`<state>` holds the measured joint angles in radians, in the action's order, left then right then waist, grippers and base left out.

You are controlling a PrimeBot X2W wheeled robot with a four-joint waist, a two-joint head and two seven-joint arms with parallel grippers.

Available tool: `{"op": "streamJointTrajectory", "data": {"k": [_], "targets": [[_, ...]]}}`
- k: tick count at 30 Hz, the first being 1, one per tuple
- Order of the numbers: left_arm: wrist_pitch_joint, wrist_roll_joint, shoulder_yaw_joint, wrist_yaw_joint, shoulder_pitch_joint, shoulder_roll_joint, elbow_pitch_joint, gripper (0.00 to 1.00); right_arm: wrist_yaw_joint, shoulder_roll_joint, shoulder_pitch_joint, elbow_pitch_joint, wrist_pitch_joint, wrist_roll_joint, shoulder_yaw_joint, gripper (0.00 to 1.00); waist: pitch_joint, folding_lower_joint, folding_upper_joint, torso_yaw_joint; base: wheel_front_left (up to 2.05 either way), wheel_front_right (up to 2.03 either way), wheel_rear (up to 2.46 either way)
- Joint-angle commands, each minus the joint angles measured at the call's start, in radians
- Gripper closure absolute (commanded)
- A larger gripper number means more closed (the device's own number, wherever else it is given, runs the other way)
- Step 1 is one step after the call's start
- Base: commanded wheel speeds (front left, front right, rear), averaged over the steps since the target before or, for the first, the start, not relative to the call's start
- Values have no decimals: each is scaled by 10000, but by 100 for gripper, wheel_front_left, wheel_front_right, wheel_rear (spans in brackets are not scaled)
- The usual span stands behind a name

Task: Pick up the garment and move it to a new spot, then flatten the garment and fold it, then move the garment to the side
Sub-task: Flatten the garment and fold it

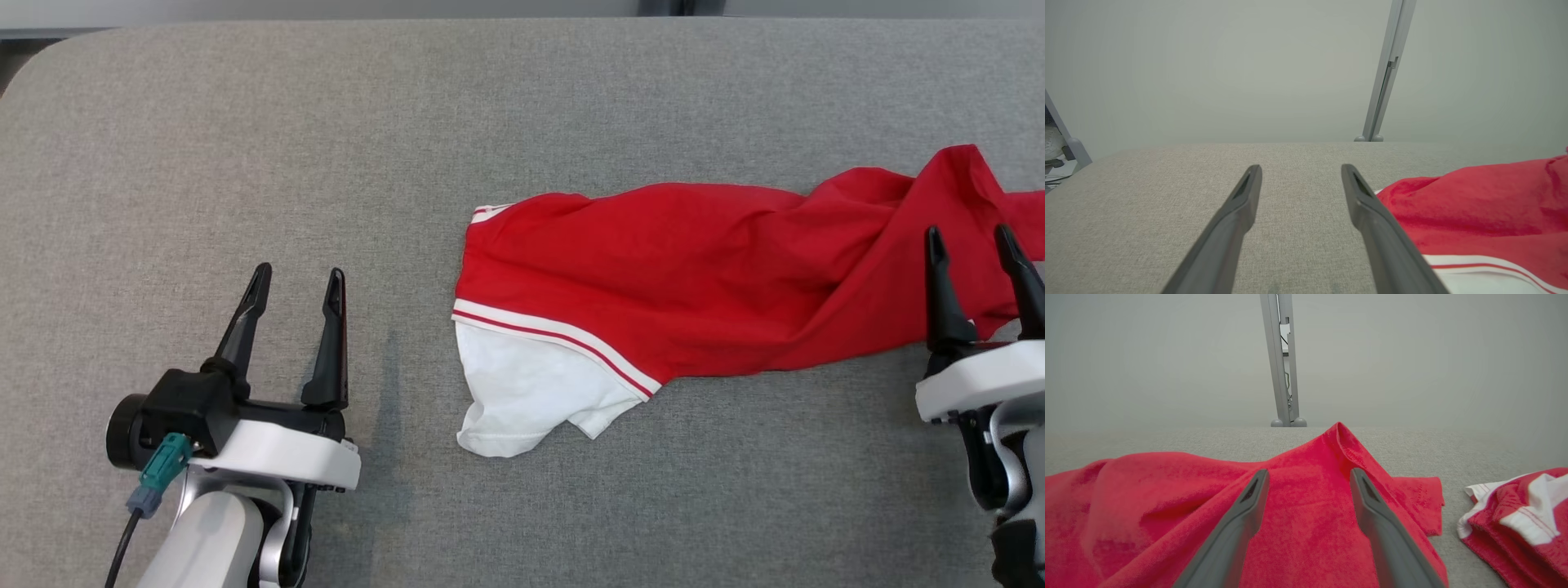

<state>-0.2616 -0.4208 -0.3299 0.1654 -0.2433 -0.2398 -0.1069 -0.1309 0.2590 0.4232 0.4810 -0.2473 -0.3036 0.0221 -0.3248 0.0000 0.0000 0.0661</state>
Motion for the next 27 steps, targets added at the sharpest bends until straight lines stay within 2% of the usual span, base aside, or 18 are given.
{"op": "streamJointTrajectory", "data": {"k": [1, 7, 13, 27], "targets": [[-41, 37, 49, 53, 136, -83, 36, 0, 0, -122, -478, -511, -73, 222, -244, 0, 119, 0, 0, -105, 0, 0, 0], [-29, 36, 132, 212, 456, -223, 122, 0, 0, -818, -1944, -2646, 405, 964, -856, 0, 482, 0, 0, -318, 0, 0, 0], [74, 81, 96, 393, 918, -346, 214, 0, 0, -1195, -3133, -4267, 1084, 1202, -1294, 0, 931, 0, 0, -538, 0, 0, 0], [391, 22, -101, 488, 1449, -536, 458, 0, 0, -1592, -4087, -5174, 1753, 1234, -1640, 0, 1344, 0, 0, -650, 0, 0, 0]]}}
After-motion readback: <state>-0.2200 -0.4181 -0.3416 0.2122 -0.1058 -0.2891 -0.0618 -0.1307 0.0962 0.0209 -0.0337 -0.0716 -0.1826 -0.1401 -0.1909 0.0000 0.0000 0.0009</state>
